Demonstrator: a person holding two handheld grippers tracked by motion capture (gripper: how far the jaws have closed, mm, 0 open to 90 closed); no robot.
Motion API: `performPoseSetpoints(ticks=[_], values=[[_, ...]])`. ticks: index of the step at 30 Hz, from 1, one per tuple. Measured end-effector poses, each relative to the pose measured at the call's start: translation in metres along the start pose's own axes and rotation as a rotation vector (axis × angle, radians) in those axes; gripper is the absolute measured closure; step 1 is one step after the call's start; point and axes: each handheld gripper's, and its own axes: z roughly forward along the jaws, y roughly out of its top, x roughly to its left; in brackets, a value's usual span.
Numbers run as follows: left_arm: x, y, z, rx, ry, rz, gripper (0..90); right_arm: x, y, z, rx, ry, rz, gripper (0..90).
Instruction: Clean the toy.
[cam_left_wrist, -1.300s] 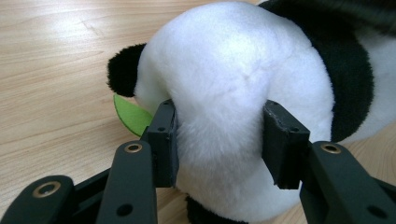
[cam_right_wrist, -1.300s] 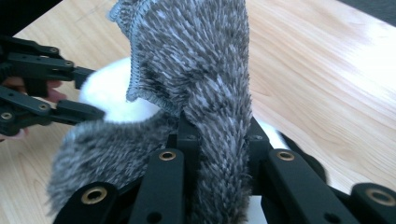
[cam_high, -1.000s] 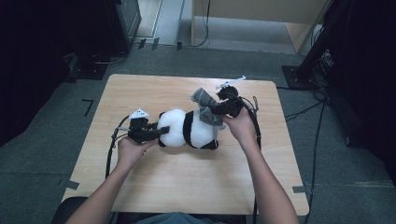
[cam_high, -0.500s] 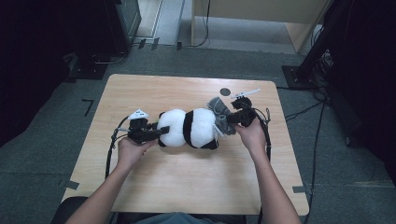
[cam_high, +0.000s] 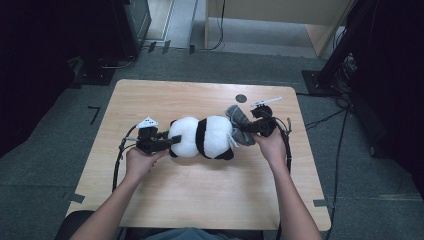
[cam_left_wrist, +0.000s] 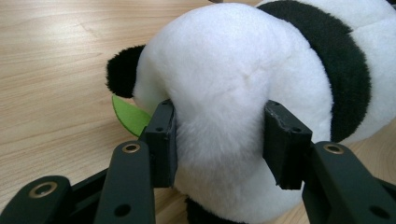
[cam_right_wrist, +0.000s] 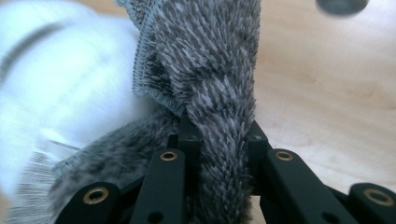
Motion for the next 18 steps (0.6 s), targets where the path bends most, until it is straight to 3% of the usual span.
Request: performPoseSetpoints(ticks=[4, 9, 14, 18], values=[[0.0, 0.0, 0.0, 0.0, 0.001, 0.0, 52.0, 0.013, 0.018, -0.021, -0.051, 0.029, -0.035, 76.9], [0.0, 0.0, 0.0, -0.001, 0.0, -0.003, 51.9, 0.046, 0.045, -0.034, -0.08, 0.056, -0.121, 76.9], [0.0, 0.001, 0.0, -0.001, -0.003, -0.008, 51.7, 0.085, 0.071, -0.031, -0.079, 0.117, -0.198, 76.9], [0.0, 0.001, 0.0, 0.0, -0.001, -0.004, 51.6, 0.11, 0.086, -0.016, -0.068, 0.167, -0.229, 76.9]])
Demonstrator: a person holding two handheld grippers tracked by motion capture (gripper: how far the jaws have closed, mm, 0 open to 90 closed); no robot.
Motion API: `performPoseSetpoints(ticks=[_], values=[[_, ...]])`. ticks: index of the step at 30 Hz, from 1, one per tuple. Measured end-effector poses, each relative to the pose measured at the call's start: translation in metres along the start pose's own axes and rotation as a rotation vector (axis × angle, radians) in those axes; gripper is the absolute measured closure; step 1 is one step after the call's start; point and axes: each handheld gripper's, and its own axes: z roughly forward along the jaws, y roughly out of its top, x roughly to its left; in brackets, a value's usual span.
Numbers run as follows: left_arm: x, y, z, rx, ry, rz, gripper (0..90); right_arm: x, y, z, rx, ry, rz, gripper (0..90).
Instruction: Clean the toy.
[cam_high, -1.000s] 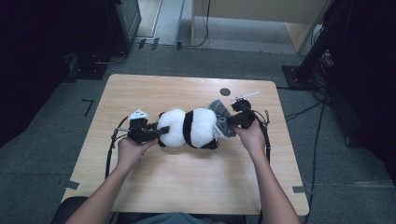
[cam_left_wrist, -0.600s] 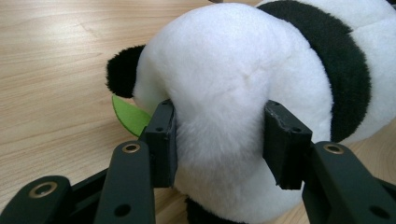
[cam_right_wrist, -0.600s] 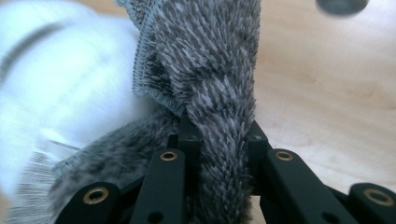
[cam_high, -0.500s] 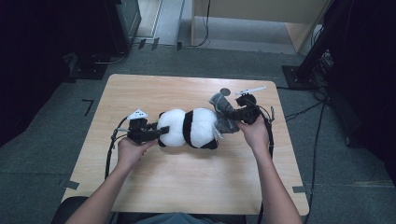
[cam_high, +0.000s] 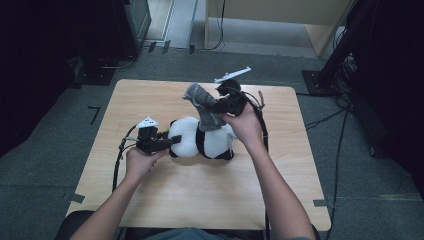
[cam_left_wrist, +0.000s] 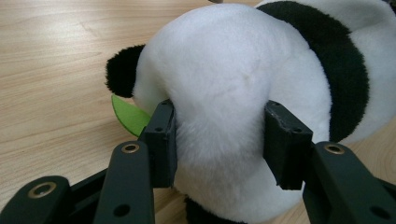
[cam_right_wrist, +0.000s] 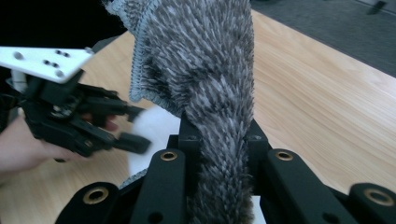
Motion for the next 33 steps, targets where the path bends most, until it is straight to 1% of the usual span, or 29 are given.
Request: performPoseSetpoints(ticks=[2, 5, 10, 12, 13, 15, 17, 18, 20, 21, 22, 23, 24, 27, 30, 33], values=[[0.0, 0.0, 0.0, -0.002, -0.001, -0.001, 51.6, 0.007, 0.006, 0.014, 0.014, 0.029, -0.009, 76.9], [0.0, 0.0, 0.0, -0.001, 0.001, 0.002, 51.6, 0.016, 0.011, 0.037, 0.036, 0.076, -0.006, 76.9], [-0.001, 0.0, 0.0, -0.003, 0.005, 0.004, 51.6, 0.029, 0.016, 0.066, 0.06, 0.128, -0.005, 76.9], [-0.001, 0.0, -0.001, -0.002, 0.009, 0.008, 51.7, 0.033, 0.018, 0.075, 0.061, 0.167, 0.011, 76.9], [-0.001, 0.0, -0.001, 0.0, 0.01, 0.011, 51.7, 0.036, 0.018, 0.079, 0.063, 0.175, 0.009, 76.9], [-0.001, 0.0, -0.001, 0.0, 0.011, 0.01, 51.8, 0.039, 0.017, 0.088, 0.084, 0.152, -0.004, 76.9], [-0.002, 0.0, -0.001, -0.002, 0.011, 0.005, 51.9, 0.038, 0.014, 0.098, 0.111, 0.16, 0.01, 76.9], [-0.002, 0.0, -0.001, -0.001, 0.011, 0.005, 51.8, 0.037, 0.012, 0.102, 0.12, 0.147, 0.007, 76.8], [-0.002, 0.0, 0.0, -0.003, 0.01, -0.002, 51.8, 0.034, 0.007, 0.111, 0.155, 0.128, 0.013, 76.6], [-0.002, 0.0, 0.0, 0.0, 0.011, -0.002, 51.8, 0.032, 0.004, 0.114, 0.167, 0.105, 0.004, 76.5], [-0.001, 0.0, 0.0, 0.004, 0.01, -0.004, 51.8, 0.03, 0.001, 0.115, 0.165, 0.1, 0.001, 76.5], [-0.001, 0.0, 0.0, 0.006, 0.01, -0.006, 51.8, 0.026, -0.002, 0.114, 0.15, 0.117, 0.021, 76.3], [-0.001, 0.0, 0.0, 0.009, 0.011, -0.007, 51.9, 0.024, -0.003, 0.114, 0.146, 0.12, 0.033, 76.2], [-0.001, 0.001, 0.0, 0.016, 0.01, -0.005, 52.1, 0.015, -0.008, 0.108, 0.134, 0.12, 0.051, 75.7], [0.001, 0.001, 0.0, 0.017, 0.003, -0.008, 52.0, 0.007, -0.011, 0.099, 0.129, 0.097, 0.053, 75.5], [0.001, 0.0, 0.001, 0.018, 0.005, -0.002, 51.9, -0.001, -0.016, 0.087, 0.131, 0.06, 0.048, 75.4]])
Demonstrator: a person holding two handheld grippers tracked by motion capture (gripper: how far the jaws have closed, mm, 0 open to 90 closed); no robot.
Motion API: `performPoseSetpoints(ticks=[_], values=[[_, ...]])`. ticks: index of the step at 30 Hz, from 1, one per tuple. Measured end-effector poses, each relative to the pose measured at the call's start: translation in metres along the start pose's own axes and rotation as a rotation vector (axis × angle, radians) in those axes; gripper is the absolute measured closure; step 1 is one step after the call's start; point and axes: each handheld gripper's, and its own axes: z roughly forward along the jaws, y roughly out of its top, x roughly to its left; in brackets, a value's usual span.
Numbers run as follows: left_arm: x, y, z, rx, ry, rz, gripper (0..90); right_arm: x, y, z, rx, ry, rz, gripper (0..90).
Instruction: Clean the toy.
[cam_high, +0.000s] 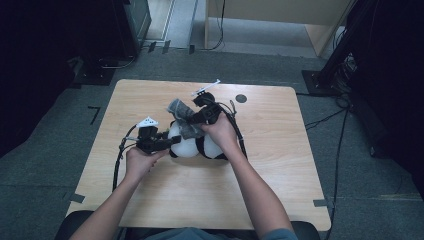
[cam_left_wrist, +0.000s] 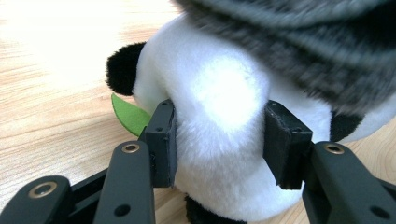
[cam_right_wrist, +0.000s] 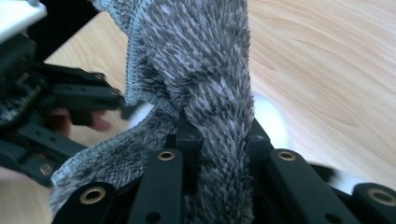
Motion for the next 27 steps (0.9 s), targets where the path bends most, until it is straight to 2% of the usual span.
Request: performPoseSetpoints(ticks=[6, 16, 20, 27], values=[[0.001, 0.0, 0.0, 0.011, 0.001, 0.01, 51.4, -0.019, -0.014, -0.026, 0.006, -0.06, 0.03, 75.5], [0.002, -0.001, 0.001, 0.006, -0.005, 0.01, 48.7, -0.043, -0.037, -0.067, -0.05, -0.083, 0.079, 75.2], [0.002, -0.001, 0.001, 0.007, -0.006, 0.013, 47.8, -0.054, -0.049, -0.078, -0.069, -0.094, 0.108, 75.2], [0.004, -0.001, 0.003, 0.008, -0.013, 0.009, 41.5, -0.067, -0.067, -0.086, -0.089, -0.113, 0.154, 75.3]])
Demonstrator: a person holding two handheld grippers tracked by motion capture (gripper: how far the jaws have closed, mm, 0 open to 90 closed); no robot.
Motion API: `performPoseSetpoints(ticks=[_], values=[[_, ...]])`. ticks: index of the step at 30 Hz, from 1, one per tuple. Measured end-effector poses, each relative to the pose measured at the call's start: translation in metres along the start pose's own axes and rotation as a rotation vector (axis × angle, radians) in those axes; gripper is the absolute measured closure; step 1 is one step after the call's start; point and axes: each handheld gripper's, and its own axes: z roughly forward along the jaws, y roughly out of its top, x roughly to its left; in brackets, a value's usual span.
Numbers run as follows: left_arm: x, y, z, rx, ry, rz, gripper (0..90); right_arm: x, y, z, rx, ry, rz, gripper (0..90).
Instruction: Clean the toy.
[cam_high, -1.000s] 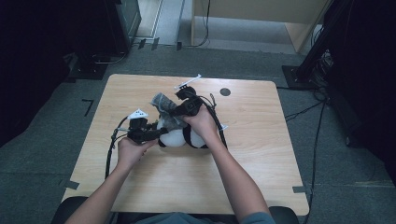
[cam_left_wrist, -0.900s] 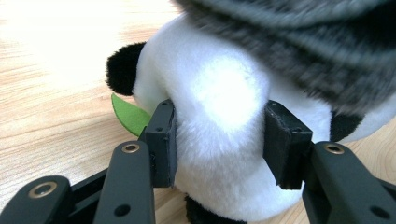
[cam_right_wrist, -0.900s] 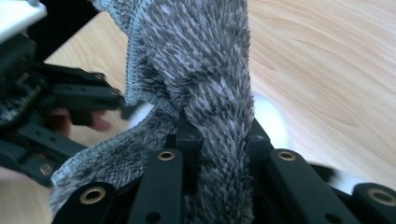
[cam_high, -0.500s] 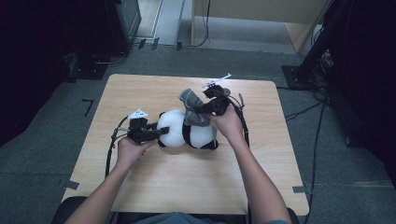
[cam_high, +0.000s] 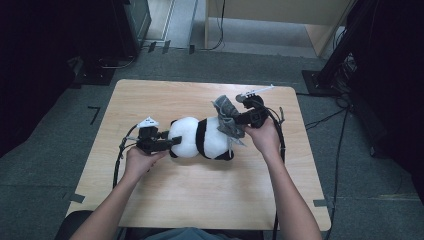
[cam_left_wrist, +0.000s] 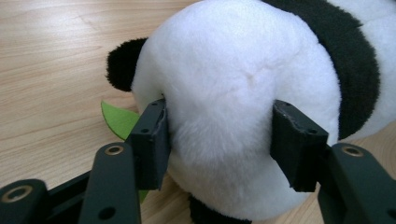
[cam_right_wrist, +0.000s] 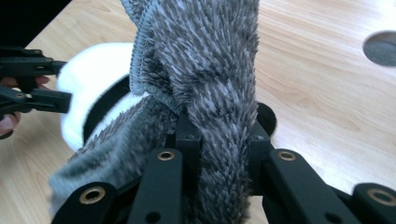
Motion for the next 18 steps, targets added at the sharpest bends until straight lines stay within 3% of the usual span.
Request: performPoseSetpoints(ticks=[7, 11, 15, 18], values=[[0.005, 0.0, 0.003, -0.001, -0.03, -0.039, 31.0, -0.012, -0.016, -0.001, -0.023, -0.009, 0.042, 75.5], [0.004, -0.001, 0.003, -0.023, -0.028, -0.003, 29.5, -0.019, -0.027, 0.002, -0.006, -0.032, 0.062, 76.0], [0.004, -0.001, 0.003, -0.044, -0.034, -0.004, 29.4, -0.018, -0.038, 0.014, -0.004, -0.054, 0.071, 76.7], [0.003, -0.001, 0.003, -0.053, -0.037, -0.012, 29.4, -0.022, -0.043, 0.018, -0.032, -0.038, 0.099, 76.9]])
